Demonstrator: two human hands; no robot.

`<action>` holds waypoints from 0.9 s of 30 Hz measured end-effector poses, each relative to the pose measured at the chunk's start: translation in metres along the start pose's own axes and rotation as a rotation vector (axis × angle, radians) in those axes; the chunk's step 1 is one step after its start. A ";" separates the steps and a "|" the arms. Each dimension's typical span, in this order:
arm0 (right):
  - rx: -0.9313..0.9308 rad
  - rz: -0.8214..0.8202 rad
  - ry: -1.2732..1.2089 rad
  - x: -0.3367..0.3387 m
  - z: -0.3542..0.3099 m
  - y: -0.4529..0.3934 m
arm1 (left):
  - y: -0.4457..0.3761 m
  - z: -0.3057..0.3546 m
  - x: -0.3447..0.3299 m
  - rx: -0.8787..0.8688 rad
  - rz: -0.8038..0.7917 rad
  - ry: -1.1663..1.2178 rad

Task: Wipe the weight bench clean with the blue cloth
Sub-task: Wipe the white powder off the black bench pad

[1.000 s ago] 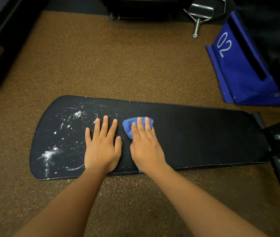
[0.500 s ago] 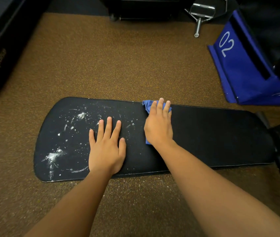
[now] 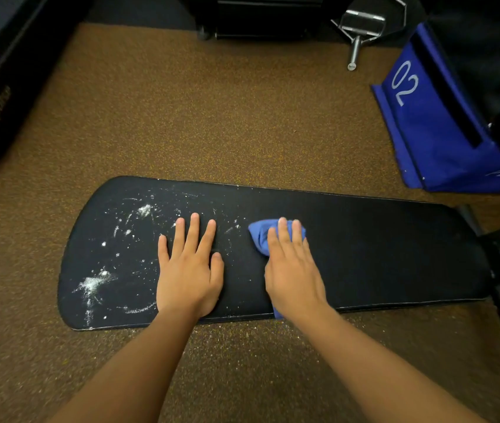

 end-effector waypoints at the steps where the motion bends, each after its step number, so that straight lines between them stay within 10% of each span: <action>1: -0.043 -0.006 -0.007 0.002 0.004 -0.014 | 0.000 0.000 0.000 0.000 -0.002 -0.003; 7: -0.242 0.037 -0.025 0.015 -0.004 -0.090 | 0.000 0.001 -0.001 0.008 -0.007 -0.013; 16: 0.132 0.000 -0.011 0.000 -0.019 -0.036 | 0.000 0.000 -0.001 0.002 -0.001 -0.006; 27: -0.183 0.034 -0.033 0.014 -0.017 -0.103 | -0.001 0.001 -0.001 0.011 -0.016 -0.019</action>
Point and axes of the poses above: each hand's wrist, its own y-axis away from the middle knuckle, its own x-axis out of the back of the hand, z = x × y, the point moved 9 cm from there along -y, towards the middle knuckle, and after that the axes turned 6 degrees about -x, right-handed, at the moved point
